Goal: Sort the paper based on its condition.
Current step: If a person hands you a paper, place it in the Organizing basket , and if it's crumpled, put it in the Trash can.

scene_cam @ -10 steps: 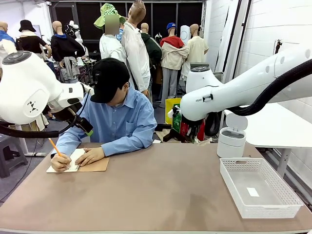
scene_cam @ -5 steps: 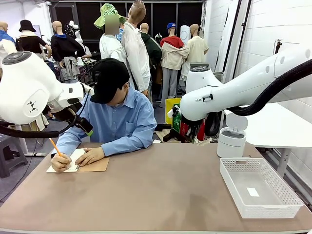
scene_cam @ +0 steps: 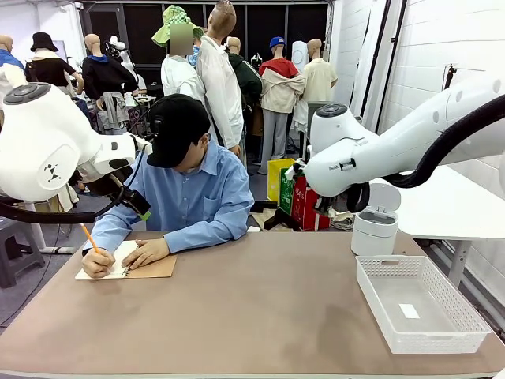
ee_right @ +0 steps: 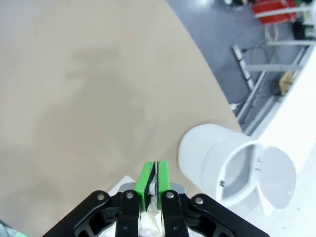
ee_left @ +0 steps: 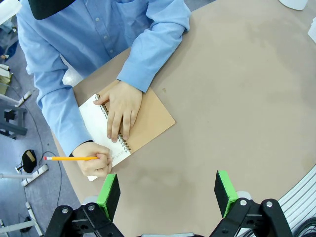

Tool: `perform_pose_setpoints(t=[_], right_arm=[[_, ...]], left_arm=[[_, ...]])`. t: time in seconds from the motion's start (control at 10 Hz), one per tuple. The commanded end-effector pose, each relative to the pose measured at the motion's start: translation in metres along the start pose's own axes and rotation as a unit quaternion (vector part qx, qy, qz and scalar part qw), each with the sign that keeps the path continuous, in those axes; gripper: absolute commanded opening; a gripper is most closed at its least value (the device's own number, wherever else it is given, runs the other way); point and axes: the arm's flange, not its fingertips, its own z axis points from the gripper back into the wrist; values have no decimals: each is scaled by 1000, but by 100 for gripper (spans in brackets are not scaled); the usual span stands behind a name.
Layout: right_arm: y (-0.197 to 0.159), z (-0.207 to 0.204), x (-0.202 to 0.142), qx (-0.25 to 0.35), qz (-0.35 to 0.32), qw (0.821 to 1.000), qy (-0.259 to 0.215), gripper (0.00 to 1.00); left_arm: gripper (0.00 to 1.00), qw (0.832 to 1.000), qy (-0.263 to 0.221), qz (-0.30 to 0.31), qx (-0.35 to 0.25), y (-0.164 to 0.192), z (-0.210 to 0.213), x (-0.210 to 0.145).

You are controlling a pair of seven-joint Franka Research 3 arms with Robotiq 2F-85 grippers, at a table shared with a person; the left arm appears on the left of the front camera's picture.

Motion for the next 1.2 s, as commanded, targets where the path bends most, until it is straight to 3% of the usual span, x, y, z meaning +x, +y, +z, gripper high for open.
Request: perform_pose_setpoints(t=[0.0, 0.4, 0.7, 0.8, 1.1], right_arm=[[-26, -17, 2, -24, -20, 1000, 0, 0], [-91, -34, -9, -59, -38, 997, 39, 0], [-108, -35, -9, -69, -35, 994, 81, 0], [-105, -36, -21, -55, -37, 997, 42, 0], [-105, -36, -21, -55, -37, 997, 42, 0]], left_arm=[[100, 1000, -1, 1, -1, 0, 0, 0], [100, 1000, -1, 1, -1, 0, 0, 0], [100, 1000, -1, 1, -1, 0, 0, 0], [100, 1000, -1, 1, -1, 0, 0, 0], [100, 1000, -1, 1, -1, 0, 0, 0]])
